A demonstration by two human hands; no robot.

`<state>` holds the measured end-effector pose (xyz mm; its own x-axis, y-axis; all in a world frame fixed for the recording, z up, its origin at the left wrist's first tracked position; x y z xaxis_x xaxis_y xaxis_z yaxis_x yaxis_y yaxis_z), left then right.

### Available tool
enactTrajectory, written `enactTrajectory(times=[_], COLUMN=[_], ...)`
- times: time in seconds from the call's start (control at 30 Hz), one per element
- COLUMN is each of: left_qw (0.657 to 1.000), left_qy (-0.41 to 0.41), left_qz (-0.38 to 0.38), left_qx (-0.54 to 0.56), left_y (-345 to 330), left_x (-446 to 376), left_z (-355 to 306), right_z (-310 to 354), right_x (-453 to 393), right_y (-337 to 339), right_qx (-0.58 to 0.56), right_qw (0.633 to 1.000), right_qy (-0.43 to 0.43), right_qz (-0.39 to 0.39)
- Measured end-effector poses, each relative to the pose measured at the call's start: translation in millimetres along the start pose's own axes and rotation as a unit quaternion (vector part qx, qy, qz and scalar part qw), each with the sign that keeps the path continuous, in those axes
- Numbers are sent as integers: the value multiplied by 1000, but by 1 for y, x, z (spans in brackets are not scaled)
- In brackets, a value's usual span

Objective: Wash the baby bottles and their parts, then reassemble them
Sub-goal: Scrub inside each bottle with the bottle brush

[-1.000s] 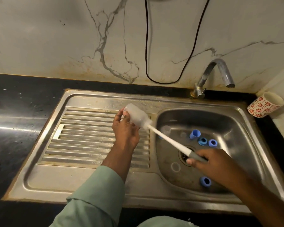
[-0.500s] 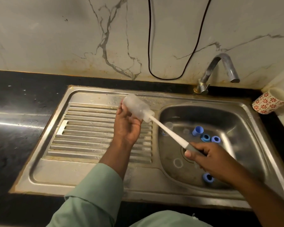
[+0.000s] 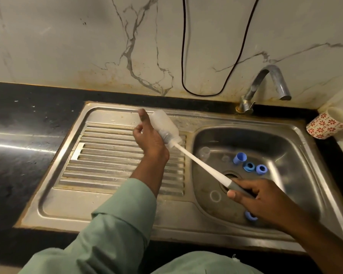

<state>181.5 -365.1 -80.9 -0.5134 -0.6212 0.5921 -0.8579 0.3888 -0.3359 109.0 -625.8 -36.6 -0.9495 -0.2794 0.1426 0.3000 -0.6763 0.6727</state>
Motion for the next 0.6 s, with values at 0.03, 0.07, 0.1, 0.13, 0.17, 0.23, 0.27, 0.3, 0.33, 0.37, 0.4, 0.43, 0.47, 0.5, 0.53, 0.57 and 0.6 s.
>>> enactTrajectory(times=[0.03,0.07,0.1,0.13,0.17,0.23,0.27,0.3,0.33,0.37,0.4,0.43,0.47,0.5,0.53,0.57,0.6], left_qw=[998,996,997,998,994,980,975,970,959,943,931,928,934,951,974,990,993], left_qy=[-32,-35,-7,41,95,170,185,199,218,237,238,223,202,171,121,58,9], left_qz=[-49,-66,-55,-26,10,78,107,136,179,231,270,293,291,255,188,94,6], left_qx=[-33,-49,-50,-46,-52,-68,-63,-42,-11,23,55,64,56,28,-22,-84,-119], left_y=[5,9,11,10,7,-3,-9,-13,-17,-21,-24,-28,-32,-33,-31,-25,-16], left_x=[0,-1,-1,0,1,2,4,4,5,7,9,9,10,8,5,-1,-2], left_z=[0,2,6,11,14,15,12,8,6,2,0,-2,-2,-1,1,6,7], right_z=[-2,-4,-6,-7,-8,-7,-6,-6,-7,-8,-7,-8,-10,-13,-17,-21,-23], right_x=[-1,-1,-3,-4,-5,-5,-6,-6,-7,-7,-7,-6,-5,-4,-2,-1,0], right_y=[1,1,1,-1,-2,-4,-3,0,3,6,9,9,9,7,6,5,4], right_qx=[20,49,88,130,165,191,178,149,109,69,37,14,-2,-6,7,36,77], right_qw=[1000,998,995,991,985,981,983,988,994,997,999,1000,1000,1000,999,997,994], right_qy=[0,4,12,21,27,34,39,37,30,23,14,6,-2,-9,-12,-10,-1], right_qz=[-22,-38,-43,-38,-28,-8,-3,0,-2,-5,-8,-10,-17,-29,-45,-63,-79])
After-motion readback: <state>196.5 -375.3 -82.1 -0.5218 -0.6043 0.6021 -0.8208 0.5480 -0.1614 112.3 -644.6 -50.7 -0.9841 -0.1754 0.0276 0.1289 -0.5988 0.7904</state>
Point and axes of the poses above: each hand's wrist, its own x-axis away from the middle knuckle, its own y-axis out of the back of the hand, z = x × y, the point moved 4 cm from there along -x, towards the middle knuckle, and after that the axes turned 7 degrees about -z, right-handed, at the moved point
